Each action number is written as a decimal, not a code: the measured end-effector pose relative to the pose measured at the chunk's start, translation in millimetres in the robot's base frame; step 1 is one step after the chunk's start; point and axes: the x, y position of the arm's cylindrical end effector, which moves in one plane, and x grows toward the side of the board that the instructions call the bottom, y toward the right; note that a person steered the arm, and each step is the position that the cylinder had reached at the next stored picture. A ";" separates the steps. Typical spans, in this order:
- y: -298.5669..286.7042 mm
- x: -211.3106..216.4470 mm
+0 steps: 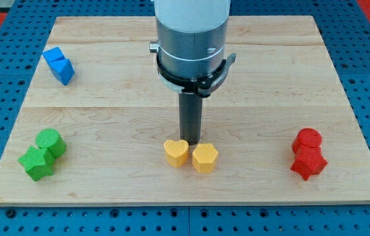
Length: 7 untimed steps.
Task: Slide the yellow heart to the yellow hexagon
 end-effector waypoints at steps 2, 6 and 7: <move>1.1 1.6; -50.8 0.5; -53.5 18.5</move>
